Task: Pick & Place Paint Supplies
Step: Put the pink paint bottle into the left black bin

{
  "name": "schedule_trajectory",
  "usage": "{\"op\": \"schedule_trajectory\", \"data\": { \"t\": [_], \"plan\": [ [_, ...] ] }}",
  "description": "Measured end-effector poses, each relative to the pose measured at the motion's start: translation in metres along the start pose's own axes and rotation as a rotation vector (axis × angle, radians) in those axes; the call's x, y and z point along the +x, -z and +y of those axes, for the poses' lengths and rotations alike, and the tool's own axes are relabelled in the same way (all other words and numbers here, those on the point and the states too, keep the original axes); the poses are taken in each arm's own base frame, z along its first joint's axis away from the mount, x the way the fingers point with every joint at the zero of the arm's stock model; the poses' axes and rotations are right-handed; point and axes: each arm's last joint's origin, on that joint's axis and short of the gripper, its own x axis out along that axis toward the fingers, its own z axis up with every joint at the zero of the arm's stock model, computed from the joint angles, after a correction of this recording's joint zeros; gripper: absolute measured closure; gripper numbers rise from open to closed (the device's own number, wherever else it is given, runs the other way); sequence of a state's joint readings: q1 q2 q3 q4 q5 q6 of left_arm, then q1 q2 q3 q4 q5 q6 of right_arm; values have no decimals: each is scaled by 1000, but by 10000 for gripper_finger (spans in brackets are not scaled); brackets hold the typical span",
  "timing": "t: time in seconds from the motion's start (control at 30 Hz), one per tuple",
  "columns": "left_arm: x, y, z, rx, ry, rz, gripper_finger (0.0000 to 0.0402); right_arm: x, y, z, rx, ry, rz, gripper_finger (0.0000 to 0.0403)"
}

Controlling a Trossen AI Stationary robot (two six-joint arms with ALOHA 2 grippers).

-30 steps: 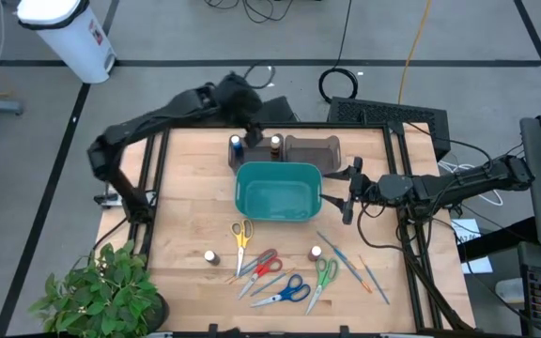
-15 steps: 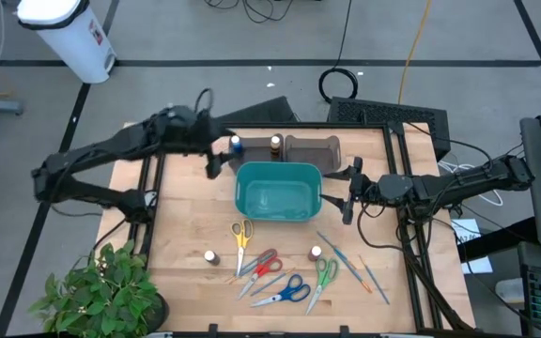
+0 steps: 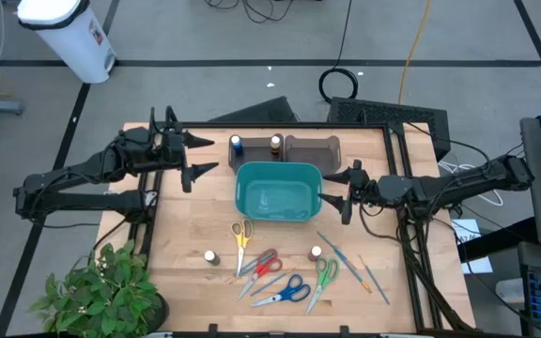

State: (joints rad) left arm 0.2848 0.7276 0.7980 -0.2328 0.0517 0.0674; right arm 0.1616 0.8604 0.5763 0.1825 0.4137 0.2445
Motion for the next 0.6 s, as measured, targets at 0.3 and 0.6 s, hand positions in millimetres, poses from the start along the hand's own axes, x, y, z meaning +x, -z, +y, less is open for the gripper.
{"op": "schedule_trajectory", "data": {
  "t": [0.3,0.6],
  "plan": [
    [7,8,0,-8,1,38,91,2,30,-13,53,-11,-199,136],
    [9,7,0,-52,-3,26,91,-6,45,-21,89,-29,-313,132]
  ]
}}
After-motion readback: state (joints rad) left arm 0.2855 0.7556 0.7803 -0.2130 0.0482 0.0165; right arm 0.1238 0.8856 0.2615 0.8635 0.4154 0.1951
